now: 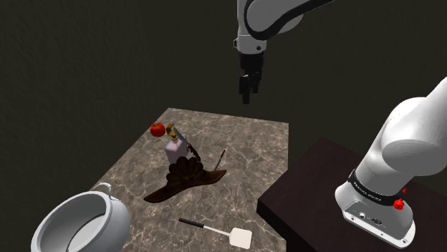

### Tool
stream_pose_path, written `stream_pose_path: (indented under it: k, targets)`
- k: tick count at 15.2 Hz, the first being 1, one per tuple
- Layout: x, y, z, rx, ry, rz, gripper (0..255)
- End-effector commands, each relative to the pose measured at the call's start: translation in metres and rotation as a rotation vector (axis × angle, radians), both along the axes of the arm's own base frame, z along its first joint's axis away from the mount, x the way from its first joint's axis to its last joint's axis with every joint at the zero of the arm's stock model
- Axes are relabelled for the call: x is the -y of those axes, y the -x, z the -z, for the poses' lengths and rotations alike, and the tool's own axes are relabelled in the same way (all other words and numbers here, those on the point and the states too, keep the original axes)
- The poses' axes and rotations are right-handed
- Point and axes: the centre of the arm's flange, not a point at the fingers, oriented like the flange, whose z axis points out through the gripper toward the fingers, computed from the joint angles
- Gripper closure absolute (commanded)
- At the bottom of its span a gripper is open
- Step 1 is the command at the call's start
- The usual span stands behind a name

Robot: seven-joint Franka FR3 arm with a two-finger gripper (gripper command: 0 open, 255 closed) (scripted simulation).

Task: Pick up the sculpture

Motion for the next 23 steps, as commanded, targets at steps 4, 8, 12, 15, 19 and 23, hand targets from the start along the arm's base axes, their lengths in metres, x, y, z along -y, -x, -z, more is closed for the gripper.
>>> stream_pose_path:
  k: [4, 8, 12, 15, 19, 23]
  targets:
    - [-0.036, -0.037, 0.047, -0.019, -0.009, -0.068, 0]
    - [-0.065, -0.062, 0.085, -0.033, -0.015, -0.122, 0]
    - [-0.095, -0.086, 0.123, -0.048, -0.022, -0.176, 0]
    - [-0.119, -0.102, 0.151, -0.060, -0.026, -0.217, 0]
    - [-0.153, -0.121, 0.190, -0.075, -0.033, -0.271, 0]
    - [-0.187, -0.138, 0.228, -0.089, -0.039, -0.325, 0]
